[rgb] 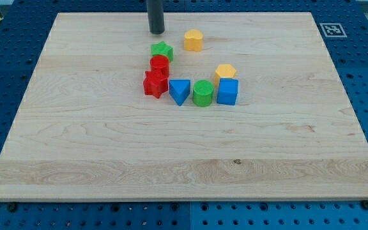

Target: Point at the blue cube

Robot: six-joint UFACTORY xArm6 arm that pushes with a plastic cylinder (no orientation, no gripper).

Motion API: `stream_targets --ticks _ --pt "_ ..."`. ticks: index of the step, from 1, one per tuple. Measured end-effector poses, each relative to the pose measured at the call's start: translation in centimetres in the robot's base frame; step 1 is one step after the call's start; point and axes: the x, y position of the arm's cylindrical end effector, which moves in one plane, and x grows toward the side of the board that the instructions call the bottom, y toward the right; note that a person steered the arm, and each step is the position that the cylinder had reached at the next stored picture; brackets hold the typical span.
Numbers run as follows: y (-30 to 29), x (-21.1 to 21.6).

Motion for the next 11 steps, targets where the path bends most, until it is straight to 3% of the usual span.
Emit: stream_targets --ticks 1,4,6,8,11 --pt "2.7 -1.8" --pt "19.3 -2.9" --pt "27.9 5.8" --pt "28.0 17.1" --pt "19.1 22.3"
